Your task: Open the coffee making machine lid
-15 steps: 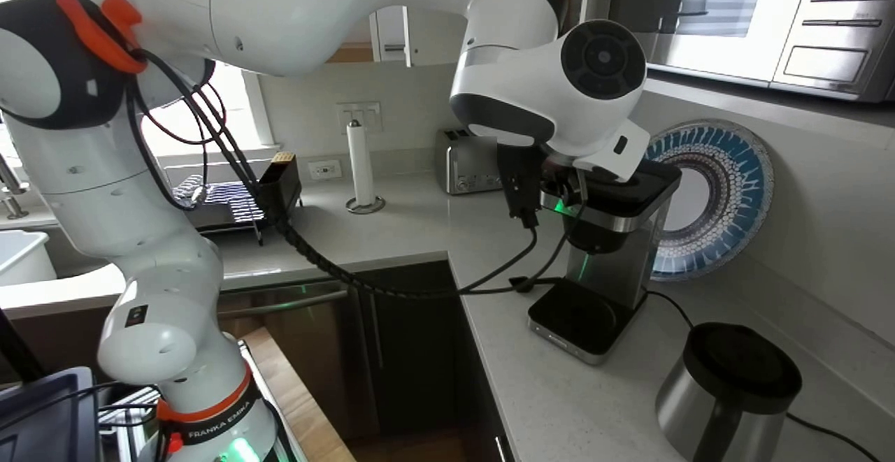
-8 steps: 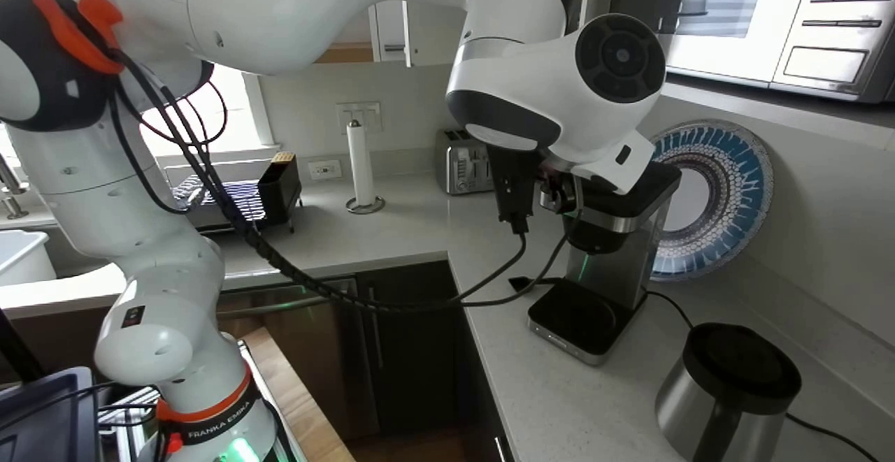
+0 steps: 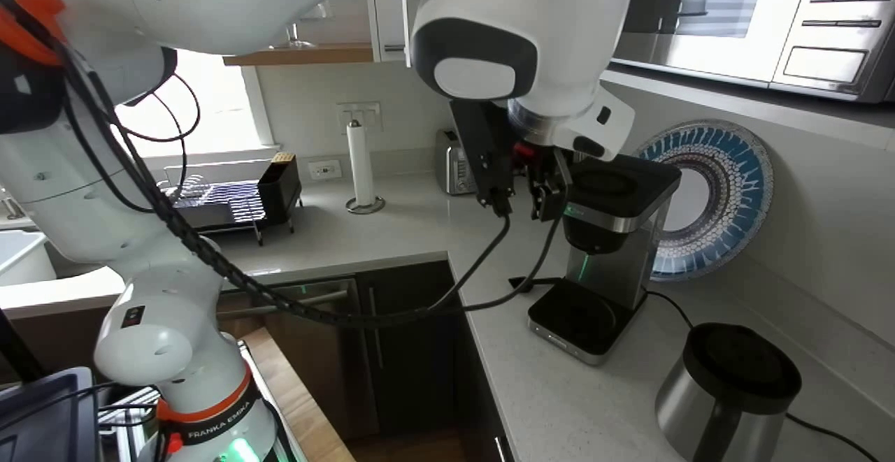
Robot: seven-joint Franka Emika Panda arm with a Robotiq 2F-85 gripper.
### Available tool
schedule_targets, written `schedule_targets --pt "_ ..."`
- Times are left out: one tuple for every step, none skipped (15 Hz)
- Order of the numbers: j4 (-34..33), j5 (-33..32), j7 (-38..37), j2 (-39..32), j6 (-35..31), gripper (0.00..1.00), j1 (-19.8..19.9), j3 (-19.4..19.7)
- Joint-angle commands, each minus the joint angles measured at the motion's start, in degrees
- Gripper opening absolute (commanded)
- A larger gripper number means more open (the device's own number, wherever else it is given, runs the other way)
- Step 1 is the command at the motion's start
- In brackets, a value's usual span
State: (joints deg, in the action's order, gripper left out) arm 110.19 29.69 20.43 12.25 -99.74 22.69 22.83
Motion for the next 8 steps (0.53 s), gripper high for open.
schedule_targets --pt "6.0 -14.5 -5.4 10.9 -2.3 1.00 -0.8 -3.4" --pt "6.8 -18.0 -6.2 13.4 -1.3 1.00 -1.1 -4.5" --pt "7.9 -20.7 -7.1 16.1 -1.4 1.00 -1.4 -5.7" --pt "9.0 -23.5 -8.7 18.8 -1.7 1.00 -1.5 -7.2" --pt "10.3 -24.8 -9.4 21.3 -2.8 1.00 -2.1 -8.4" --pt "11.3 -26.5 -10.9 23.9 -3.1 1.00 -2.4 -9.7" --pt "12.5 -27.7 -11.3 26.1 -3.6 1.00 -2.9 -10.7" --pt "13.6 -29.1 -11.2 28.4 -4.3 1.00 -3.6 -11.6"
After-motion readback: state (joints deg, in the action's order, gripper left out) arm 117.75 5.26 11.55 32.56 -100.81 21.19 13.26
